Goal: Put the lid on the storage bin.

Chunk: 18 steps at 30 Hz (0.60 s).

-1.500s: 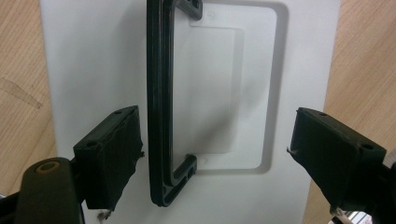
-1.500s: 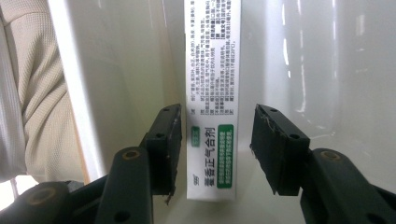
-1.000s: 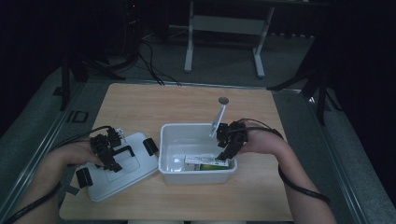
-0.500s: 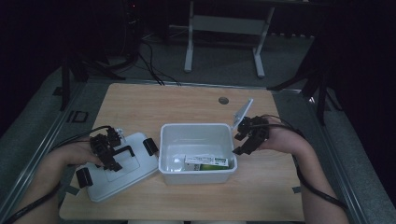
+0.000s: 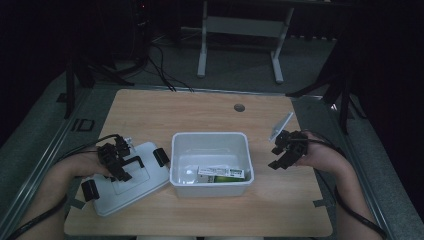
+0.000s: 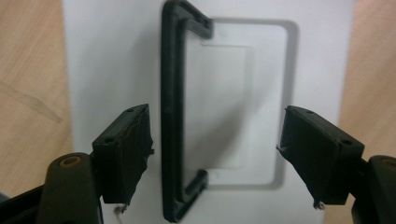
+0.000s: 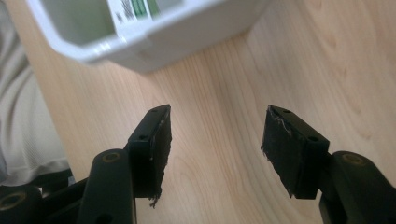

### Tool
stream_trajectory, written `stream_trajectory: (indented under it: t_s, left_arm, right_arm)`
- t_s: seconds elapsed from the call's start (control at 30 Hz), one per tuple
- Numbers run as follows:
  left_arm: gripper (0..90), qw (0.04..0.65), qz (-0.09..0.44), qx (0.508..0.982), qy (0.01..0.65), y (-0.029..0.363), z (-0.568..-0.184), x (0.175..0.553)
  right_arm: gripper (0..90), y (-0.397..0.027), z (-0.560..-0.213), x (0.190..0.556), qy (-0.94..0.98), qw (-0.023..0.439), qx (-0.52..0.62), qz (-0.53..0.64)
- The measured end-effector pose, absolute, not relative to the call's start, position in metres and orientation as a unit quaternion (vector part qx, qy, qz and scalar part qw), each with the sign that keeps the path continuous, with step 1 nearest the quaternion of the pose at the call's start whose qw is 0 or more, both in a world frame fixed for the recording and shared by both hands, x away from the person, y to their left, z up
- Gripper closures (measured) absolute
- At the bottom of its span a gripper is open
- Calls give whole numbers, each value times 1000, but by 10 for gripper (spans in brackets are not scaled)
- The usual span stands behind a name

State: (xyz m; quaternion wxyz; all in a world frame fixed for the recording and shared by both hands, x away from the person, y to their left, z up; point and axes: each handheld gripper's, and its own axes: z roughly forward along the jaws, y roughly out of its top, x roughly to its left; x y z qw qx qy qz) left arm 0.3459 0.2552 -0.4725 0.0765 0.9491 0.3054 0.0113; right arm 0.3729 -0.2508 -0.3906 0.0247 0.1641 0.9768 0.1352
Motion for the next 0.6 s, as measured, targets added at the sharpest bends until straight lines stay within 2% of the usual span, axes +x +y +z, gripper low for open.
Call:
stream_trajectory:
  t_s: [0.37, 0.53, 0.6]
  left_arm:
    - [538, 65, 36, 952, 296, 255, -480, 351]
    - [568, 68, 37, 954, 291, 254, -483, 356]
    - [625, 64, 33, 955, 289, 252, -485, 358]
  right_arm:
    - [427, -263, -426, 372, 975, -5, 187, 124]
    - [431, -265, -435, 372, 975, -12, 193, 114]
    - [425, -266, -438, 372, 975, -14, 192, 113]
